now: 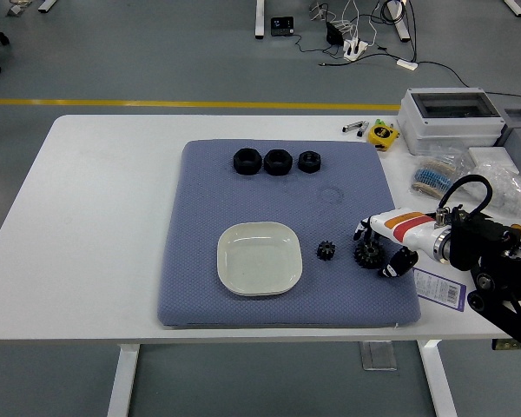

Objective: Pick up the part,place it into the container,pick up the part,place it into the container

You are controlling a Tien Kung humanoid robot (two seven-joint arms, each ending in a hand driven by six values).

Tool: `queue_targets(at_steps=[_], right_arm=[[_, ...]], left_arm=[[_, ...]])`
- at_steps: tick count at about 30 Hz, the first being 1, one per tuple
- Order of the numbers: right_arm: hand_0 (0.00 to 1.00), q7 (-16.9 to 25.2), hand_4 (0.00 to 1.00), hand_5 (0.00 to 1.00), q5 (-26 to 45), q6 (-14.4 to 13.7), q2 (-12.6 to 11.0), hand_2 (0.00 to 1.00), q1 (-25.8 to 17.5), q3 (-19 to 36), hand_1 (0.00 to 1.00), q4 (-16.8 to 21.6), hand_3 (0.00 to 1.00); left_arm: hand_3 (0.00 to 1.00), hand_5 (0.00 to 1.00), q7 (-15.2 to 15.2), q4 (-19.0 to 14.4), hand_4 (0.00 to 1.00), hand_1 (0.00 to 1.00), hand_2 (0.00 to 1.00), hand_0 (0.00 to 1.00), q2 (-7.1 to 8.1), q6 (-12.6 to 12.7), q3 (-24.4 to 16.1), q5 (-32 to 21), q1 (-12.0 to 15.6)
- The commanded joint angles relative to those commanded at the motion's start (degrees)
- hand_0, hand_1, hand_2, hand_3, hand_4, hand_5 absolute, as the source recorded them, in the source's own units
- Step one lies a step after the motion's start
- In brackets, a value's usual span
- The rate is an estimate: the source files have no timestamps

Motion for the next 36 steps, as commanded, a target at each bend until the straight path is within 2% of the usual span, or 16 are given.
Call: queue_targets(at_steps=[1, 2, 6, 7, 13, 14, 19, 20, 25, 26, 31, 32, 36], right_arm=[[0.609, 0.07, 0.775, 0.002, 0.2, -0.14, 0.0, 0.59, -0.01, -0.11, 0.564, -0.02, 0.613], [0.526, 0.2, 0.476, 0.002, 0.61, -0.39, 0.05, 0.504, 0.05, -0.36, 0.482, -0.07, 0.51], [0.526, 0.3, 0.476, 0.002, 1.65, -1.21, 0.45, 0.504, 0.36, -1.24, 0.482, -0.22, 0.51], [0.475, 0.3, 0.325, 0.002, 1.96, -1.41, 0.54, 0.452, 0.39, -1.54, 0.43, -0.24, 0.443], [0.475, 0.16, 0.325, 0.002, 2.83, -1.67, 0.4, 0.452, -0.09, -1.37, 0.43, -0.31, 0.443], [0.451, 0.08, 0.296, 0.002, 2.94, -1.94, 0.39, 0.432, -0.14, -1.25, 0.411, -0.21, 0.424], [0.451, 0.07, 0.296, 0.002, 3.55, -2.44, 0.13, 0.432, -0.08, -0.78, 0.411, 0.46, 0.424], [0.44, 0.08, 0.265, 0.002, 3.65, -2.47, 0.08, 0.419, -0.04, -0.71, 0.394, 0.6, 0.407], [0.44, 0.03, 0.265, 0.002, 4.14, -3.01, -0.25, 0.419, 0.21, -0.16, 0.394, 1.53, 0.407], [0.408, -0.02, 0.217, 0.046, 4.15, -3.07, -0.32, 0.417, 0.3, -0.08, 0.388, 1.75, 0.403], [0.408, -0.26, 0.217, 0.046, 4.16, -3.42, -0.76, 0.417, 0.92, 0.12, 0.388, 2.9, 0.403], [0.39, -0.37, 0.203, 0.12, 4.13, -3.46, -0.88, 0.415, 1.11, 0.12, 0.385, 3.18, 0.393], [0.39, -0.78, 0.203, 0.12, 4.06, -3.34, -1.14, 0.415, 1.98, 0.04, 0.385, 4.5, 0.393]], left_arm=[[0.563, 0.689, 0.0, 0.0, 0.616, 0.627, 0.648, 0.709, 0.0, -0.02, 0.04, 0.01, 0.02], [0.563, 0.688, 0.01, 0.0, 0.616, 0.628, 0.648, 0.708, -0.02, -0.04, 0.03, 0.04, 0.04], [0.563, 0.688, -0.13, 0.0, 0.616, 0.628, 0.648, 0.708, -0.12, 0.19, -0.08, -0.5, 0.09], [0.562, 0.688, -0.16, 0.0, 0.616, 0.629, 0.647, 0.708, -0.15, 0.25, -0.21, -0.51, 0.2], [0.562, 0.688, -0.21, 0.0, 0.616, 0.629, 0.647, 0.708, -0.15, 0.16, -0.2, -0.19, 0.42], [0.562, 0.688, -0.18, 0.0, 0.616, 0.631, 0.648, 0.708, -0.14, 0.13, -0.31, -0.08, 0.42], [0.562, 0.688, -0.16, 0.0, 0.616, 0.631, 0.648, 0.708, -0.15, 0.09, -0.67, 0.19, 0.41], [0.564, 0.688, -0.14, 0.0, 0.616, 0.633, 0.648, 0.708, -0.15, 0.07, -0.73, 0.31, 0.41], [0.564, 0.688, -0.08, 0.0, 0.616, 0.633, 0.648, 0.708, -0.17, 0.03, -1.02, 0.68, 0.42], [0.563, 0.688, -0.08, 0.0, 0.616, 0.631, 0.647, 0.708, -0.17, 0.01, -1.05, 0.72, 0.42], [0.563, 0.688, -0.07, 0.0, 0.616, 0.631, 0.647, 0.708, -0.18, 0.01, -1.39, 1.09, 0.43], [0.563, 0.688, -0.08, 0.0, 0.616, 0.632, 0.647, 0.708, -0.17, 0.02, -1.47, 1.13, 0.43], [0.563, 0.688, -0.09, 0.0, 0.616, 0.632, 0.647, 0.708, -0.15, 0.04, -1.53, 1.12, 0.38]])
